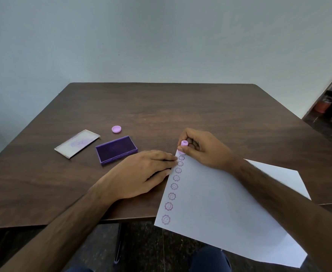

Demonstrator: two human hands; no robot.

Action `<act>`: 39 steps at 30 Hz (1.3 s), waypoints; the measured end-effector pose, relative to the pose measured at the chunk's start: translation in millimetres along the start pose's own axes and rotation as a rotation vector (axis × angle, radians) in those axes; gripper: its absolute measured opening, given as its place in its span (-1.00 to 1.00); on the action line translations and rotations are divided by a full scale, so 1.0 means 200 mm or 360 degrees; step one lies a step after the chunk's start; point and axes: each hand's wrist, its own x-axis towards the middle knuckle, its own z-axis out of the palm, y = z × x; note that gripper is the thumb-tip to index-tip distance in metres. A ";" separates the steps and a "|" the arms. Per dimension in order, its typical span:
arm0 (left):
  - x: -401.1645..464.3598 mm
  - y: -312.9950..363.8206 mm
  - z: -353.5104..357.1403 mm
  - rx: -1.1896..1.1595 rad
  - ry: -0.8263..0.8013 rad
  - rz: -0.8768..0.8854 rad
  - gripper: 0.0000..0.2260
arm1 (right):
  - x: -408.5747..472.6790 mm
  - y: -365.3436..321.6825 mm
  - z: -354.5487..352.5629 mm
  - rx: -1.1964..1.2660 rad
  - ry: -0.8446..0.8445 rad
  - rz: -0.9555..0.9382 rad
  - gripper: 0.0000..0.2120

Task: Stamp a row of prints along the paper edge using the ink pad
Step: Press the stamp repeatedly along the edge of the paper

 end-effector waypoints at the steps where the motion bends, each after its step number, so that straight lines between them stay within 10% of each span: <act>1: 0.00 0.00 0.00 0.0004 -0.0002 0.0002 -0.63 | 0.00 0.00 0.00 -0.0012 -0.0007 0.0001 -0.90; 39: 0.00 0.00 0.02 0.0058 0.0036 0.0004 -0.61 | 0.02 -0.03 -0.02 -0.0053 -0.0036 0.0094 -0.89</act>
